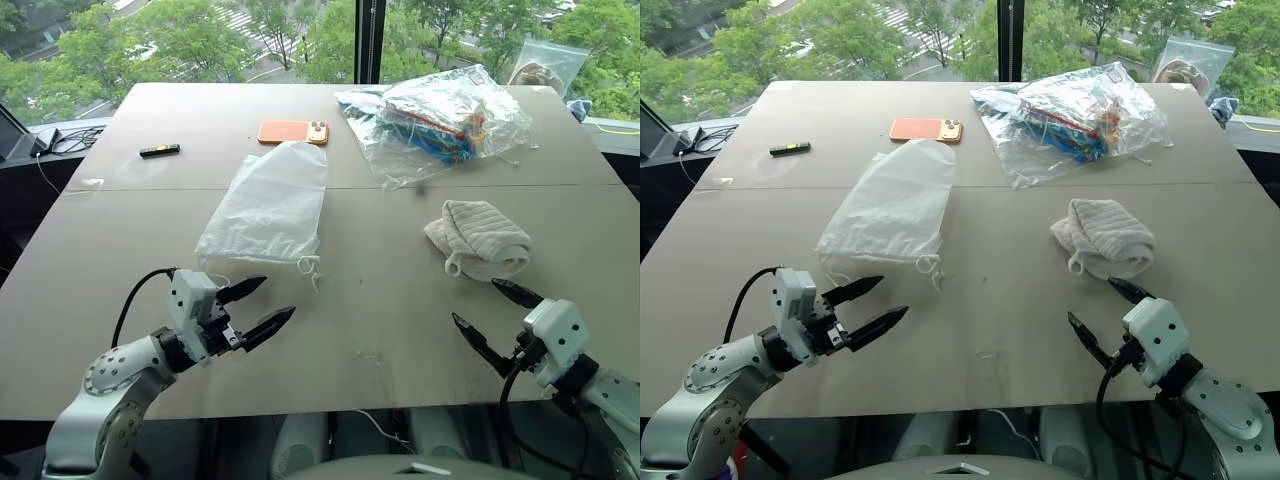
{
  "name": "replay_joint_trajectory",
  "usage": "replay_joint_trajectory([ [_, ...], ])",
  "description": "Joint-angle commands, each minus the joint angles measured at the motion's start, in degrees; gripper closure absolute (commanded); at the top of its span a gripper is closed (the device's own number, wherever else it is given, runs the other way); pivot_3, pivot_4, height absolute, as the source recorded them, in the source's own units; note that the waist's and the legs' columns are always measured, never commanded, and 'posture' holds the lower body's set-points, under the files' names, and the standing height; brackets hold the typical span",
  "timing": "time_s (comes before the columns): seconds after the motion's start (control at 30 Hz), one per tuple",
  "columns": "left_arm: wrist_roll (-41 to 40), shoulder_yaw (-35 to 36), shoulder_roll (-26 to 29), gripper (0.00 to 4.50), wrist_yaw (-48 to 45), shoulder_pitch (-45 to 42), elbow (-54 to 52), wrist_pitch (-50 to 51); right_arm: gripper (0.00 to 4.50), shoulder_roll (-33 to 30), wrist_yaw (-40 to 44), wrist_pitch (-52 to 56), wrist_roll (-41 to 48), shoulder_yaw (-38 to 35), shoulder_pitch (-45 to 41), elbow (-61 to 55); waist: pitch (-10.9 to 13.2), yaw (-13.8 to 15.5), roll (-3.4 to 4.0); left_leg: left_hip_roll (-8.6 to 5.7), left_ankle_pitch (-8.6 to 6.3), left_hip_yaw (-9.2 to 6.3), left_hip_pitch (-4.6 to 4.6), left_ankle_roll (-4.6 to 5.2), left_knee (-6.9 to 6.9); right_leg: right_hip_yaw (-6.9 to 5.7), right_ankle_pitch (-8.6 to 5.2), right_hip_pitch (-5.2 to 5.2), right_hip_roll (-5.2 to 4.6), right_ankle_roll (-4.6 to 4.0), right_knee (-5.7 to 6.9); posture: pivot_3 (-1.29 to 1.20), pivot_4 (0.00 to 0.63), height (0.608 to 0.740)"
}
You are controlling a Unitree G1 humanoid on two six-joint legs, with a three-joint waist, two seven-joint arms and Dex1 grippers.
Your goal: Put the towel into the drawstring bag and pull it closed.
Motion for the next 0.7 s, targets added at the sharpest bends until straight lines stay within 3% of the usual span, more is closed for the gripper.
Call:
replay_joint_trajectory([
  [0.03, 0.14, 1.17, -0.67, 0.09, 1.0, -1.08, -0.71, -1.69, 0.0, -0.05, 0.12, -2.5, 0.14, 0.01, -1.75, -0.87, 0.0, 0.0, 0.0, 0.0, 0.0, 0.0, 0.0, 0.0, -0.01, 0.0, 0.0, 0.0, 0.0, 0.0, -0.01, 0.0, 0.15, 0.74],
  [0.23, 8.44, 0.66, -2.19, 0.09, 5.59, -3.49, 1.83, -8.22, 0.0, -0.34, 2.51, -8.75, -0.1, 3.86, -5.8, -1.95, 0.01, 0.01, 0.01, 0.0, 0.0, -0.01, 0.01, 0.0, -0.02, -0.01, 0.0, 0.0, 0.07, 0.0, -0.01, 0.0, 0.15, 0.74],
  [0.47, 38.73, -1.16, 0.32, 0.09, 17.04, -4.02, 11.02, -35.83, 0.0, -5.49, 9.68, -8.27, 5.45, 6.28, -1.58, -6.06, -0.05, 0.14, -0.07, -0.02, 0.0, 0.0, -0.01, 0.01, -0.43, -0.09, 0.15, 0.11, 0.12, -0.24, -0.56, 0.0, 0.15, 0.74],
  [0.6, 51.61, -3.45, 1.78, 0.09, 23.7, -2.49, 13.63, -45.07, 0.0, -5.71, 9.22, -8.67, 4.3, 7.21, -1.49, -5.45, -0.05, 0.11, -0.08, -0.02, -0.1, 0.12, 0.03, 0.16, -0.5, -0.05, 0.16, 0.18, 0.02, -0.23, -0.73, 0.0, 0.15, 0.74],
  [0.7, 57.67, -4.45, 1.4, 0.09, 29.17, -5.54, 16.59, -45.96, 0.0, -5.61, 8.92, -8.84, 3.77, 7.39, -1.76, -4.77, -0.05, 0.26, -0.07, -0.01, -0.11, 0.11, 0.04, 0.15, -0.54, -0.06, 0.16, 0.17, -0.02, -0.23, -0.75, 0.0, 0.15, 0.74],
])
